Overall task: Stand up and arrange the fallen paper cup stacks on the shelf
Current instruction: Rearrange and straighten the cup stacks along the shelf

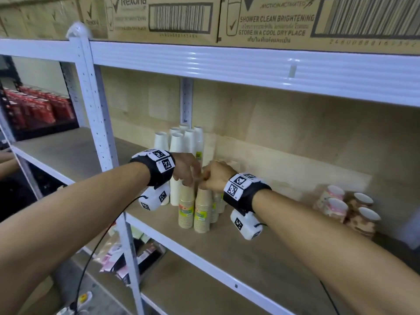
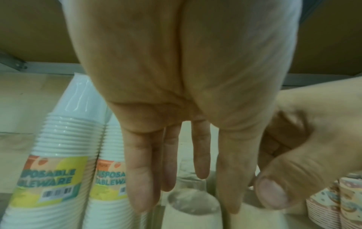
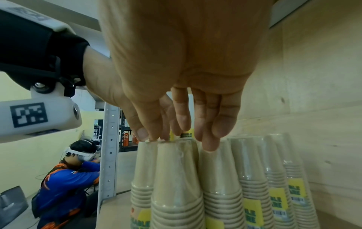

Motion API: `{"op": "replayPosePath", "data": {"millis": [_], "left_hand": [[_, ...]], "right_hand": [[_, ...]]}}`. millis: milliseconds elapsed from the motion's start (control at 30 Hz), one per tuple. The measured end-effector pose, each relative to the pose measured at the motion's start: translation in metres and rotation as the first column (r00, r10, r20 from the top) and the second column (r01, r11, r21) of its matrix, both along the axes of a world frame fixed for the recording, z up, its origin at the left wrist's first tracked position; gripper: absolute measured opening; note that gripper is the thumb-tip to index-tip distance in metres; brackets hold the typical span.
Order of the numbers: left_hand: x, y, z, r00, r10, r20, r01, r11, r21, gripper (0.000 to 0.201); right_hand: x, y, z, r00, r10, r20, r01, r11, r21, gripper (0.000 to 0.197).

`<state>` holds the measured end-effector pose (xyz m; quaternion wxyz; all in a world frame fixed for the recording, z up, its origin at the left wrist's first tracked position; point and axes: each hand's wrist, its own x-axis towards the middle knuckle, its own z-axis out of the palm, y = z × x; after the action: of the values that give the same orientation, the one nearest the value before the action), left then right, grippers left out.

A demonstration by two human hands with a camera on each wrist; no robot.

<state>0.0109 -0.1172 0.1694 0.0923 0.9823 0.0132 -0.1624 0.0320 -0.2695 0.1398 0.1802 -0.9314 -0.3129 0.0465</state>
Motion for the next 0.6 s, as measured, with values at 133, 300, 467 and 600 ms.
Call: {"op": "replayPosePath", "data": {"millis": [133, 300, 467, 600], "left_hand": [[0.005, 0.006, -0.011, 0.998, -0.060, -0.022, 0.060, 0.998, -0.008, 0.041], [0.011, 0.012, -0.019, 0.995, -0.090, -0.038, 0.088, 0.995, -0.035, 0.038], [0.016, 0.011, -0.020, 0.991, -0.127, -0.047, 0.124, 0.991, -0.054, 0.036], [0.022, 0.007, -0.019, 0.984, -0.172, -0.045, 0.170, 0.984, -0.043, 0.033]], "right_hand": [[0.000, 0.008, -0.004, 1.000, 0.002, -0.027, -0.003, 0.999, -0.040, 0.025], [0.001, 0.016, -0.006, 0.997, 0.016, -0.075, -0.024, 0.994, -0.108, 0.019], [0.000, 0.022, -0.002, 0.997, 0.000, -0.080, -0.011, 0.992, -0.126, 0.018], [-0.001, 0.016, 0.002, 0.995, 0.011, -0.096, -0.023, 0.992, -0.123, 0.024]]}}
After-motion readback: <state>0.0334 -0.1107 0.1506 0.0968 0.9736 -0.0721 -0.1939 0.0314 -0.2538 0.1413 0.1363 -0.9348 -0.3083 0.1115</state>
